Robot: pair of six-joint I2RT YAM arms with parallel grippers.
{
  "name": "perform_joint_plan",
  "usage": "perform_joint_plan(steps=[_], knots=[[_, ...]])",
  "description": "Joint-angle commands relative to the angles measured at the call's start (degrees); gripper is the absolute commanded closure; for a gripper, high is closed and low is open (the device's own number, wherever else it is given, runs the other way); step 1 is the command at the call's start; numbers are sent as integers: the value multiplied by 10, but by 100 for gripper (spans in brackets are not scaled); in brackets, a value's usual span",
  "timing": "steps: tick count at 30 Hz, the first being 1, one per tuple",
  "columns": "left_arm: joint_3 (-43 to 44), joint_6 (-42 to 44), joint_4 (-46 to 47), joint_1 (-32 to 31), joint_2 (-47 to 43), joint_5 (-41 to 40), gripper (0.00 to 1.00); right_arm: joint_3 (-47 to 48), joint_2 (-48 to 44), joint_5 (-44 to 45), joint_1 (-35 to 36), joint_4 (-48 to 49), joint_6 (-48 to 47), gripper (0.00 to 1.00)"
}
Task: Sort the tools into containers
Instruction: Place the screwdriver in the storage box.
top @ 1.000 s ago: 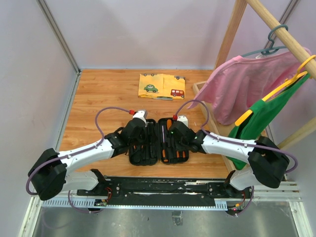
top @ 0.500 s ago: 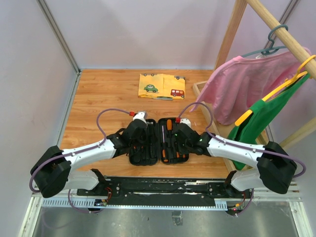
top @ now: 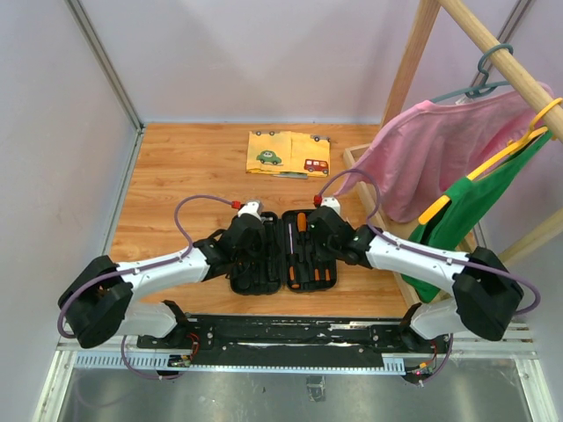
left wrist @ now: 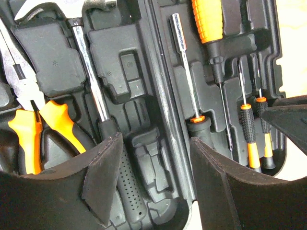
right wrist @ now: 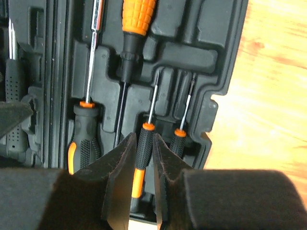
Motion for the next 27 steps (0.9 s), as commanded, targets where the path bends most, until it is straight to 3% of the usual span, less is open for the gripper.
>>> perform_joint_plan(steps=[1, 12, 27], knots=[[-7, -4, 17, 4, 8, -5, 38, 32, 37, -3, -10, 10, -17, 78], [-4, -7, 18, 4, 30, -6, 39, 42, 89, 19, -13, -3, -25, 79], [7, -14, 7, 4, 45, -13, 39, -4, 73, -42, 1, -13, 5, 84]])
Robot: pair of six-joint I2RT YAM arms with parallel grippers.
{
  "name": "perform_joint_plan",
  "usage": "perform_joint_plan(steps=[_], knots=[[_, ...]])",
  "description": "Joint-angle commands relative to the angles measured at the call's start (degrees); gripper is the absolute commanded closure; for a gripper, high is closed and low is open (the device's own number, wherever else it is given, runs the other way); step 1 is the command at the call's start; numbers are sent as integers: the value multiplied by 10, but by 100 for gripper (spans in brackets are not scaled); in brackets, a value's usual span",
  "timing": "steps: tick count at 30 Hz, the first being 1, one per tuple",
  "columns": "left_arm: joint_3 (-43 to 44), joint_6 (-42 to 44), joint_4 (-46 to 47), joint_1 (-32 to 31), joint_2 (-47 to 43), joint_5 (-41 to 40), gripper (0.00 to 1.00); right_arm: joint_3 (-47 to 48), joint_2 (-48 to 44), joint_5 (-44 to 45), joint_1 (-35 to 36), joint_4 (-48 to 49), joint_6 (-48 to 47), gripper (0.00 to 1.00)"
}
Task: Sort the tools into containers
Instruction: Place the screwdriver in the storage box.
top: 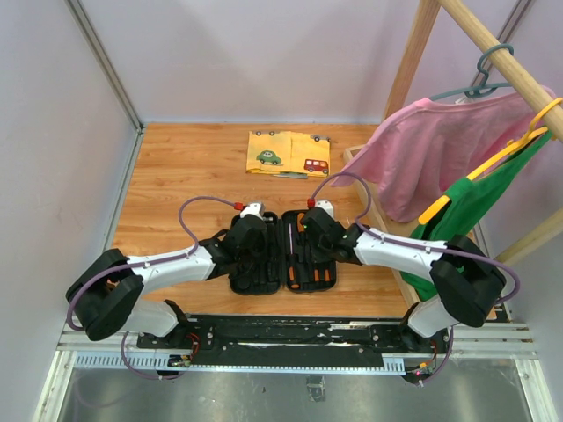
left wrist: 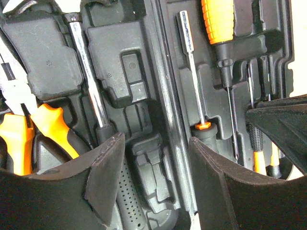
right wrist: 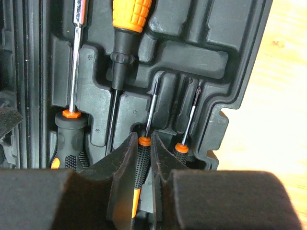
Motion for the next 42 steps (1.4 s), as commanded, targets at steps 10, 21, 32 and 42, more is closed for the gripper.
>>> perform_joint_plan(steps=[10, 21, 32, 42], knots=[[5, -11, -14, 4, 10, -12, 40, -38, -35, -30, 16, -56, 25, 85], [5, -14, -8, 3, 22, -9, 40, -77, -86, -87, 17, -46, 27, 87], [7, -15, -5, 4, 31, -8, 41, -89, -105, -81, 17, -37, 22, 86], [3, -7, -11, 3, 8, -11, 41, -84, -128, -56, 17, -25, 25, 79]])
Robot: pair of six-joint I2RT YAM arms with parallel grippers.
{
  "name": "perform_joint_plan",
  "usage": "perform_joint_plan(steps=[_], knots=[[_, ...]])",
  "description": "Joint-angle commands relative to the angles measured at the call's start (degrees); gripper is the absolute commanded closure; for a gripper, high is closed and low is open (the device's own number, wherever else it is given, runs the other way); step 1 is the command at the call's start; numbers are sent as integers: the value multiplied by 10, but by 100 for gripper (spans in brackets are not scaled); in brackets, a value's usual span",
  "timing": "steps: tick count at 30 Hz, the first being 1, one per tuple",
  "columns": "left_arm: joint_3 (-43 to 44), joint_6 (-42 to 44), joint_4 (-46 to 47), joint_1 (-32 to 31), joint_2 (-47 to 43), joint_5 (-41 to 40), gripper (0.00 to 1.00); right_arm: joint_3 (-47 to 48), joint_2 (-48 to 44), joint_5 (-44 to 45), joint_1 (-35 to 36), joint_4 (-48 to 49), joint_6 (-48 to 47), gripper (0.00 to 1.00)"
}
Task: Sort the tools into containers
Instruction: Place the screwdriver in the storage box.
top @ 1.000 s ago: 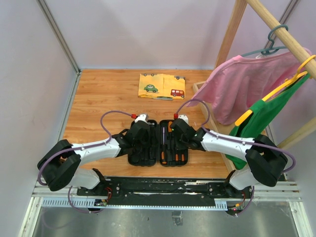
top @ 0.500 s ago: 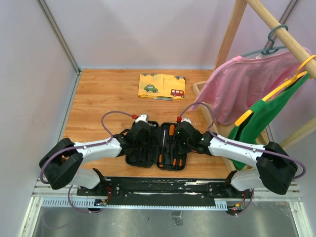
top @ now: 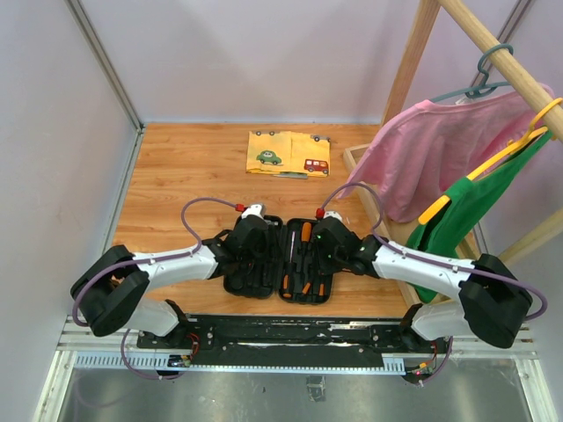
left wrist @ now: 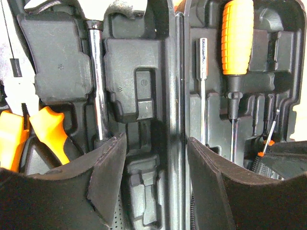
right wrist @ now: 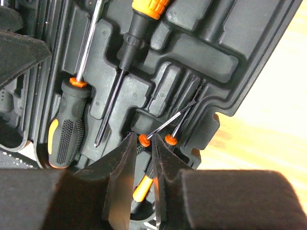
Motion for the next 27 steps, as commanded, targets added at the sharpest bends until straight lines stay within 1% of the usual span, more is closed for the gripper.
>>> perform_joint_plan(steps=[1, 5, 8, 12, 17, 21, 27], knots=[[1, 9, -19, 3, -17, -18, 41, -8, -32, 23, 10, -26, 3, 77], [-1, 13, -22, 3, -33, -19, 41, -19, -58, 28, 9, -27, 17, 71], [-2, 13, -23, 3, -38, -18, 41, -19, -59, 19, 10, -33, 27, 65], [-3, 13, -24, 3, -39, -13, 41, -19, -42, 14, 9, -33, 36, 63], [-8, 15, -28, 2, -50, -14, 41, -10, -10, 2, 10, -24, 36, 64], [-13, 15, -32, 2, -58, -16, 41, -1, 15, -4, 9, -16, 32, 67], [-17, 13, -33, 2, -60, -16, 41, 8, 27, -5, 9, -9, 21, 77]])
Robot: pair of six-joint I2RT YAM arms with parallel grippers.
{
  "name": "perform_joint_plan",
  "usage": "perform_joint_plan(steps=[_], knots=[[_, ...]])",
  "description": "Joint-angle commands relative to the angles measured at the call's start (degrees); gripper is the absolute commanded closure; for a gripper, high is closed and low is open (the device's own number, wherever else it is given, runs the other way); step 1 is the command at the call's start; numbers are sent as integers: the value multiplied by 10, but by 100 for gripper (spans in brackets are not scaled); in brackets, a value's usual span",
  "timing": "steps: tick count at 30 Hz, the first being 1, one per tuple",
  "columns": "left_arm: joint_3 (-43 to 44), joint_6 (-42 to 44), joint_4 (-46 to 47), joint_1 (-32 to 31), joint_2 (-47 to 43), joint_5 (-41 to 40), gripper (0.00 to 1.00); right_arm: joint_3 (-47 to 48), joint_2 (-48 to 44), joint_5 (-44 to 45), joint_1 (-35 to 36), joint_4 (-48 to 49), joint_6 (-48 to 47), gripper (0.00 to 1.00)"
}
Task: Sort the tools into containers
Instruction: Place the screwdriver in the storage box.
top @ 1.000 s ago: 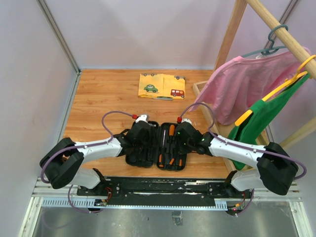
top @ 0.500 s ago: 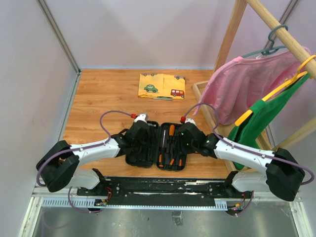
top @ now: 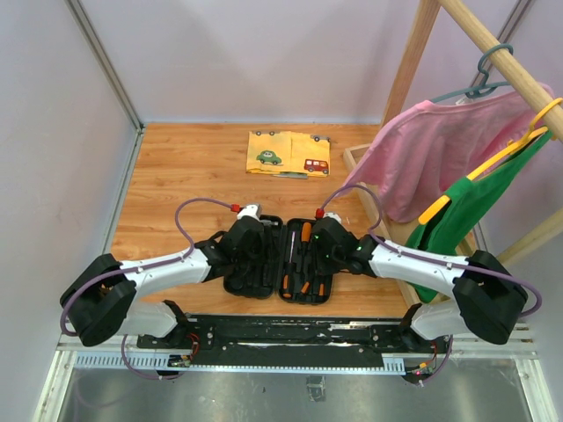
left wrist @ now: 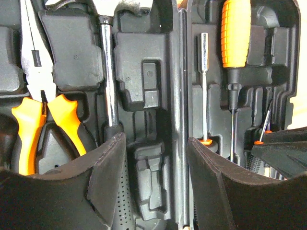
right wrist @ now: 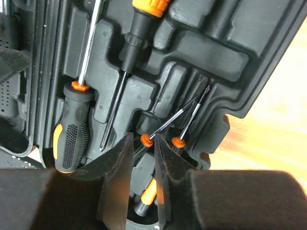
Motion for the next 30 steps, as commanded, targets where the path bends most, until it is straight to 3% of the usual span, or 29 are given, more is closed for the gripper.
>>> perform_joint_plan(steps=[1, 13, 19, 30], knots=[[-6, 5, -2, 2, -12, -11, 41, 7, 13, -2, 8, -12, -12, 78], [-8, 8, -5, 3, -18, -11, 41, 12, 9, 26, 8, -10, -35, 88], [-7, 14, -18, 2, -35, -19, 41, 20, 14, 22, 8, 0, -53, 88], [-8, 17, -47, 2, -74, -39, 40, 14, -36, 36, 8, -11, -56, 70]])
